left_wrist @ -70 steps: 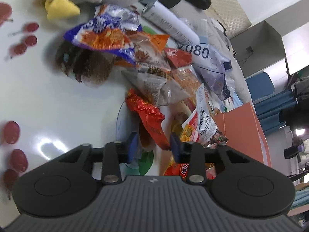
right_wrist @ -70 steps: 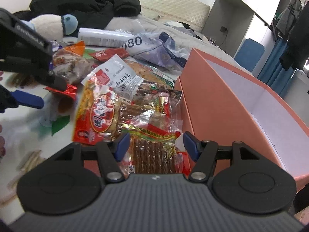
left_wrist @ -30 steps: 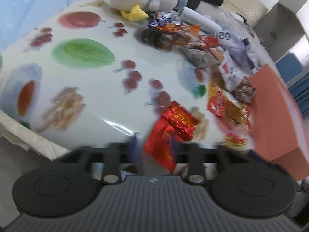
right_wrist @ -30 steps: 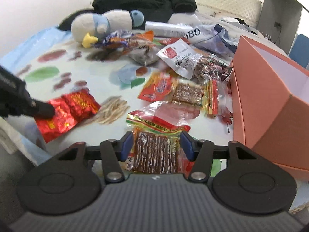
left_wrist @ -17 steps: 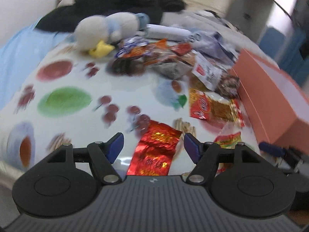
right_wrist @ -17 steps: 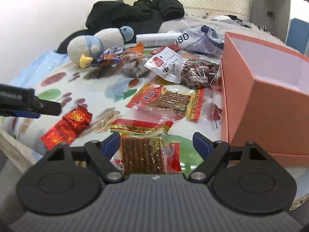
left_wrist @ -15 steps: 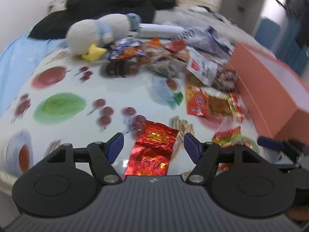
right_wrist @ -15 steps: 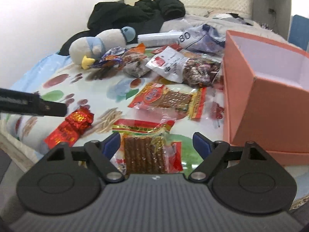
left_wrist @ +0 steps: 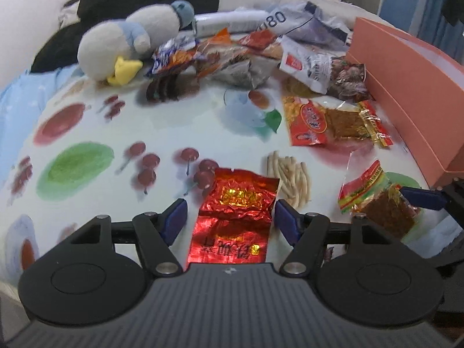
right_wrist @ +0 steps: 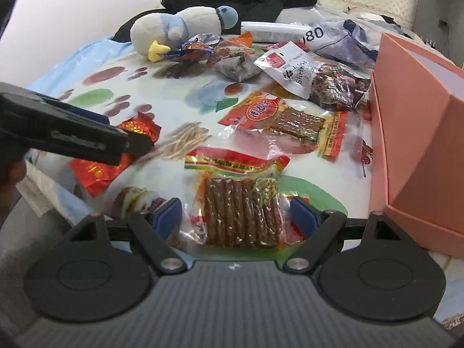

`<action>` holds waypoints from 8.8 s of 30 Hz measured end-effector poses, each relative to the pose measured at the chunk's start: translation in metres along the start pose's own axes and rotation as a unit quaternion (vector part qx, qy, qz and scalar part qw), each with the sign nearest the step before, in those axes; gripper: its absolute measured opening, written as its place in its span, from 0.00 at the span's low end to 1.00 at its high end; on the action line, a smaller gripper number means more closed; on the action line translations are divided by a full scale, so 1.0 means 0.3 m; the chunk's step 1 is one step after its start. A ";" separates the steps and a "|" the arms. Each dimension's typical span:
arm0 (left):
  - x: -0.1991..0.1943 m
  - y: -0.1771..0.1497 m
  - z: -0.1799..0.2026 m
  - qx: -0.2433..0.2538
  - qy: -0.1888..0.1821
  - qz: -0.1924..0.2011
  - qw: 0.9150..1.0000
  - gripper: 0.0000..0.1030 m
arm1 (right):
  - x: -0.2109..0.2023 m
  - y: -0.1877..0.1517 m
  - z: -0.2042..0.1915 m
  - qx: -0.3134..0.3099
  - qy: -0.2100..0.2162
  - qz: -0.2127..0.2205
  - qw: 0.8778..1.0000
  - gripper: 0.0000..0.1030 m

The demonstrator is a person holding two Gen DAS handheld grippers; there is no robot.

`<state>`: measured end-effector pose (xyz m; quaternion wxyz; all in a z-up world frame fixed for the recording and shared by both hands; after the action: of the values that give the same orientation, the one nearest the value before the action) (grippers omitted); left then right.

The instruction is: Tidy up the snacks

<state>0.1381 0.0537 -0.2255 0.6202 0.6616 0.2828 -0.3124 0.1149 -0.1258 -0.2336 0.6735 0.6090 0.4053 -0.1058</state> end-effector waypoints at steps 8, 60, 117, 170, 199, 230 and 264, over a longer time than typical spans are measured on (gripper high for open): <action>-0.013 -0.006 -0.011 -0.040 0.002 0.005 0.999 0.58 | -0.009 0.012 -0.028 -0.022 0.002 0.004 1.000 0.62; -0.465 0.334 0.563 -0.047 -0.203 0.081 0.975 0.58 | -0.720 0.143 0.449 0.190 -0.112 0.147 0.964 0.56; -0.318 0.558 0.750 0.019 -0.202 0.099 0.974 0.65 | -0.514 0.225 0.762 0.244 -0.100 0.110 0.958 0.82; -0.411 0.209 0.119 -0.080 -0.118 0.096 0.985 0.65 | -0.478 0.144 0.074 0.128 0.012 0.097 0.987 0.81; 0.225 0.356 -0.272 -0.335 -0.120 0.098 0.929 0.65 | 0.086 0.327 0.038 0.008 -0.095 0.098 0.991 0.74; 0.318 0.477 -0.397 -0.400 -0.104 0.129 0.901 0.04 | 0.371 0.449 -0.013 -0.170 -0.200 0.150 0.953 0.10; -0.244 -0.098 -0.193 -0.318 -0.080 0.063 0.943 0.02 | -0.095 0.145 -0.185 -0.211 -0.072 0.140 0.965 0.04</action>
<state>0.0723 0.1144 -0.1864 0.8372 0.4193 0.2750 -0.2185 0.1010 -0.0753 -0.1784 0.8222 0.4947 0.2795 0.0339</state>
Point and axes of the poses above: each gripper's, at about its wrist camera, not at the fingertips, and x roughly the way its jaws point, z to its right, y to its top, the point moved 3 cm from there along x, roughly the way its jaws point, and after that the axes turned 4 degrees about x, right-handed, at the moved point
